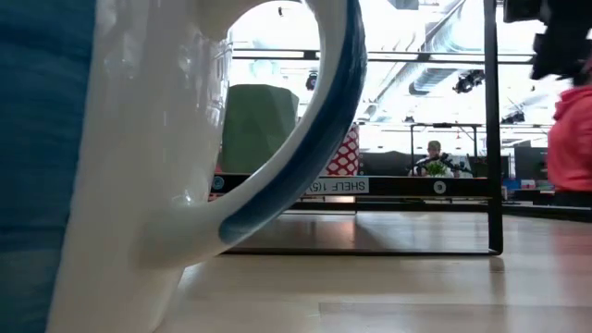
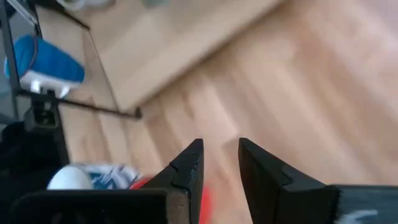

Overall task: Place coffee mugs
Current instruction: Put the orange mug on the shelf

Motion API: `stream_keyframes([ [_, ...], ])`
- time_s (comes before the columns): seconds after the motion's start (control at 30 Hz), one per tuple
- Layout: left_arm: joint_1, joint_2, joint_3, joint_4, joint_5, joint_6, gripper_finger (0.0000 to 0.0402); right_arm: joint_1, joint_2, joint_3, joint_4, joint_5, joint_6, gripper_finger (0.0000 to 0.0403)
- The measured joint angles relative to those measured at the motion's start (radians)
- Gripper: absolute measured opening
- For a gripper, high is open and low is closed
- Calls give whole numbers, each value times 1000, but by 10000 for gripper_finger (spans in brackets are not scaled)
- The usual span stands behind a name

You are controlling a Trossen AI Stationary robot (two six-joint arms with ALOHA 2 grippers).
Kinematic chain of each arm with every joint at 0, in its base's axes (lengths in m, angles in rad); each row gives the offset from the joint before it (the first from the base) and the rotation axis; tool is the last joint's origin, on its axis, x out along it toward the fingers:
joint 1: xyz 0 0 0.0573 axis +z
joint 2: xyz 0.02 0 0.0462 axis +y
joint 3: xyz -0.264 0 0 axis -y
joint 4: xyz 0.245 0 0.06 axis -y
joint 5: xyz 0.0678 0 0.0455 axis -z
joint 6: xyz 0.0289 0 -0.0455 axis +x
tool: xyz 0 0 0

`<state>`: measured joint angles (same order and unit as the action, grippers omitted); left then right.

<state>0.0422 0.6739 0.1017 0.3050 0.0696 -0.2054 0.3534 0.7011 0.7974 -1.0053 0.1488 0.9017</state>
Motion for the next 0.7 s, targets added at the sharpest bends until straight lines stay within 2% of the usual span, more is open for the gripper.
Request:
stream_keyframes([
  [0.23, 0, 0, 0, 0, -1, -1, 23, 95, 88, -5, 18, -78, 164, 83],
  [0.53, 0, 0, 0, 0, -3, -1, 23, 194, 193, -5, -3, -33, 241, 83],
  [0.7, 0, 0, 0, 0, -4, -2, 23, 233, 232, -5, 1, -55, 301, 83],
])
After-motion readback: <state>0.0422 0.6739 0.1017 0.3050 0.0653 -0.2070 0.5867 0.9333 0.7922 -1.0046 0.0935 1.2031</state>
